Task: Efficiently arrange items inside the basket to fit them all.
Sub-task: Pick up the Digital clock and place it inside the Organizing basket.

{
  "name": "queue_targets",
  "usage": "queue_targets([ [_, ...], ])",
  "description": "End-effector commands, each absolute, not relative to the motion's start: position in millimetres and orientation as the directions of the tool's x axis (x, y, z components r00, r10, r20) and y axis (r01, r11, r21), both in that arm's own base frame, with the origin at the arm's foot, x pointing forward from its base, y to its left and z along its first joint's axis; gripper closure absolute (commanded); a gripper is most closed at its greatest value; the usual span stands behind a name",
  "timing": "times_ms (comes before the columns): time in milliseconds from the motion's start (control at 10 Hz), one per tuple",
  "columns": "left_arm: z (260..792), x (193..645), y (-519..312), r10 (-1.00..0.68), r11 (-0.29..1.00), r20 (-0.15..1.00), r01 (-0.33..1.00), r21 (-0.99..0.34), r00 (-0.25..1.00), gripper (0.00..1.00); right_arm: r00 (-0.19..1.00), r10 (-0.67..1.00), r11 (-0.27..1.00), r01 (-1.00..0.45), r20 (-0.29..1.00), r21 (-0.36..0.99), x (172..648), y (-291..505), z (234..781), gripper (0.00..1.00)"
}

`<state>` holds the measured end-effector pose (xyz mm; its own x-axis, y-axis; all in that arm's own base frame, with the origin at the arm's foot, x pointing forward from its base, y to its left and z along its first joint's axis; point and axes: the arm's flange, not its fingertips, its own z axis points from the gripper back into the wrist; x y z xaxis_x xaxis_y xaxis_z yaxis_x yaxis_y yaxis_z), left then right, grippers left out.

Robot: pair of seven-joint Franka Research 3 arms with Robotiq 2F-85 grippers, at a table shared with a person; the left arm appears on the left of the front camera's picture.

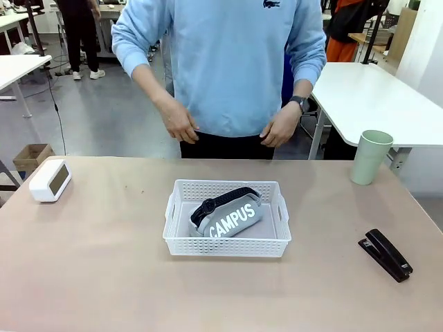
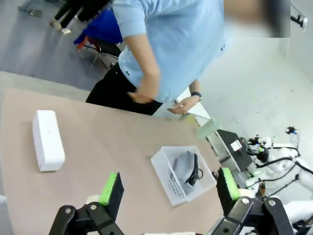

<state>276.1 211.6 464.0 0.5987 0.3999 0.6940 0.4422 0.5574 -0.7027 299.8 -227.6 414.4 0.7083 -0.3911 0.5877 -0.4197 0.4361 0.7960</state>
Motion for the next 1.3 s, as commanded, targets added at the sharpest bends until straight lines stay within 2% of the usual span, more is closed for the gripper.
queue_targets([
  [0, 467, 272, 206, 0.315, 0.577, 0.725, 0.483, -0.658, 0.612, 0.00, 0.681, -0.362, 0.461, -0.462, 0.636, 0.758, 291, -225, 428, 0.00],
  [800, 466, 270, 205, 0.315, 0.579, 0.706, 0.461, -0.673, 0.635, 0.00, 0.681, -0.362, 0.461, -0.462, 0.636, 0.758, 291, -225, 428, 0.00],
  [1000, 489, 297, 173, 0.092, 0.755, 0.654, 0.376, -0.538, 0.751, 0.00, 0.681, -0.362, 0.461, -0.462, 0.636, 0.758, 291, -225, 428, 0.00],
  [1100, 503, 316, 156, -0.008, 0.847, 0.593, 0.320, -0.424, 0.805, 0.00, 0.681, -0.362, 0.461, -0.462, 0.636, 0.758, 291, -225, 428, 0.00],
  [1200, 510, 336, 140, -0.111, 0.894, 0.530, 0.317, -0.315, 0.841, 0.00, 0.681, -0.362, 0.461, -0.462, 0.636, 0.758, 291, -225, 428, 0.00],
])
